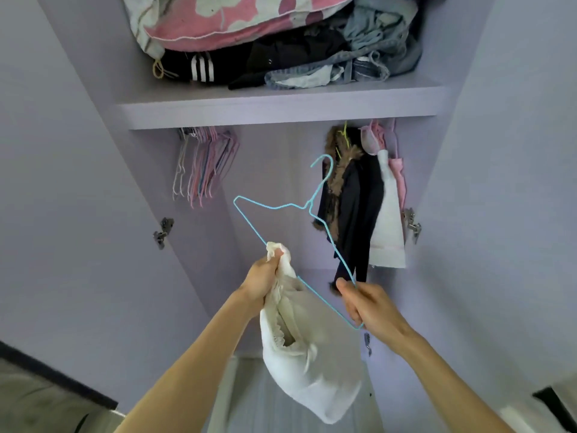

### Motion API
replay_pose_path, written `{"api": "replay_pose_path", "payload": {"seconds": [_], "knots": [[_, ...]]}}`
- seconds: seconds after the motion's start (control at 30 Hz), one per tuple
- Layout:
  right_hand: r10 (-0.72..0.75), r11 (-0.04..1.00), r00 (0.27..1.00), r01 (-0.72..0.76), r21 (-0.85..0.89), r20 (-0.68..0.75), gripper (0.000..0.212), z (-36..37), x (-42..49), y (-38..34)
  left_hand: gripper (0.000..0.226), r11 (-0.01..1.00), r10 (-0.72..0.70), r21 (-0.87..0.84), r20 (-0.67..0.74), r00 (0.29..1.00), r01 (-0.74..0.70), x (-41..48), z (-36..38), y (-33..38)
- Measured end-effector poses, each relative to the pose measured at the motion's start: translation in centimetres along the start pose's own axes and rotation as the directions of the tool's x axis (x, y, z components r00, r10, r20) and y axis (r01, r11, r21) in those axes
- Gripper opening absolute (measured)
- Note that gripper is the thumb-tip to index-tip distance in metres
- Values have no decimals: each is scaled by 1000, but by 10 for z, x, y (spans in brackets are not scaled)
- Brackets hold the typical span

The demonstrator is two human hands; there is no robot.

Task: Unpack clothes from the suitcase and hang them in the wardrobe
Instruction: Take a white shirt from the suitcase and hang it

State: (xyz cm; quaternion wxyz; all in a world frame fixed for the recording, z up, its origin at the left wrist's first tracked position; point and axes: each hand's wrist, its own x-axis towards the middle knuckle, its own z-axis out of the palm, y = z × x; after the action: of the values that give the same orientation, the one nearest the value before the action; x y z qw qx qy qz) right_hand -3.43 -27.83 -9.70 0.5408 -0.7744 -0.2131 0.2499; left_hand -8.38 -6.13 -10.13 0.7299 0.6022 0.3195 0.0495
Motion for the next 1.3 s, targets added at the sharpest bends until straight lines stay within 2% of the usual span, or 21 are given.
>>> {"api": "replay_pose_path", "payload": {"seconds": [0.03, 0.1, 0.17, 0.23, 0.3, 0.4, 0.47, 0.5, 0.57, 0.63, 0.73, 0.8, 0.87, 0.9, 0.93, 1.0, 1.07, 1.17, 1.23, 1.3], "knots": [[-17, 999, 999, 18, -44, 29, 38, -5, -5, 4, 36, 998, 4, 68, 23, 1000, -5, -2, 4, -2], [-16, 1000, 999, 15, 12, 44, 9, -27, -21, 8, 39, 966, 19, 255, 99, 995, -44, -16, 28, -6], [-12, 971, 999, 22, 238, -43, 16, -44, -18, 1, 41, 904, 61, 408, 174, 983, -128, -25, 46, -6], [46, 879, 988, 31, 476, -149, 16, -65, -15, -8, 43, 818, 108, 530, 242, 964, -225, -37, 69, -10], [120, 834, 976, 1, 551, -184, 23, -83, -15, -14, 42, 773, 134, 574, 268, 954, -270, -46, 87, -18], [131, 891, 942, 24, 454, -307, 31, -95, -28, -1, 42, 753, 168, 602, 213, 963, -265, -58, 99, -32], [74, 944, 912, 66, 323, -403, 31, -91, -39, 14, 55, 770, 158, 591, 193, 968, -243, -60, 96, -33], [33, 957, 913, 88, 275, -408, 32, -85, -45, 20, 63, 780, 153, 575, 206, 966, -247, -61, 94, -31], [-20, 980, 950, 81, 184, -312, 33, -71, -53, 27, 65, 794, 143, 550, 245, 959, -259, -63, 92, -25], [-34, 991, 982, 58, 125, -188, 36, -54, -58, 28, 55, 793, 153, 533, 295, 943, -296, -65, 94, -19], [-112, 991, 984, 121, 61, -141, 12, -38, -54, 21, 45, 784, 190, 509, 350, 917, -356, -67, 94, -13], [-133, 988, 971, 146, 48, -198, 11, -31, -48, 13, 41, 704, 296, 571, 304, 905, -422, -69, 83, -9], [-101, 979, 955, 145, 143, -279, 10, -25, -41, 1, 39, 557, 472, 690, 195, 860, -462, -75, 62, -6], [-75, 962, 942, 154, 223, -328, 14, -23, -36, -7, 40, 494, 523, 739, 168, 836, -458, -78, 47, -4], [-40, 941, 926, 162, 298, -374, 22, -23, -31, -14, 44, 436, 515, 792, 170, 840, -428, -81, 32, -5], [15, 907, 897, 174, 384, -442, 31, -27, -21, -29, 53, 280, 382, 898, 221, 897, -340, -86, -1, -8], [43, 878, 874, 199, 436, -484, 28, -35, -14, -39, 52, 141, 264, 956, 214, 940, -257, -90, -26, -14], [73, 858, 845, 217, 465, -530, 24, -39, -8, -51, 42, 20, 255, 980, 186, 949, -198, -86, -63, -17], [68, 850, 823, 248, 465, -564, 25, -41, -3, -55, 32, 47, 271, 986, 140, 952, -158, -76, -84, -14], [72, 865, 810, 240, 440, -582, 24, -41, 5, -49, 22, 201, 259, 971, 79, 963, -134, -64, -106, -10]]}}
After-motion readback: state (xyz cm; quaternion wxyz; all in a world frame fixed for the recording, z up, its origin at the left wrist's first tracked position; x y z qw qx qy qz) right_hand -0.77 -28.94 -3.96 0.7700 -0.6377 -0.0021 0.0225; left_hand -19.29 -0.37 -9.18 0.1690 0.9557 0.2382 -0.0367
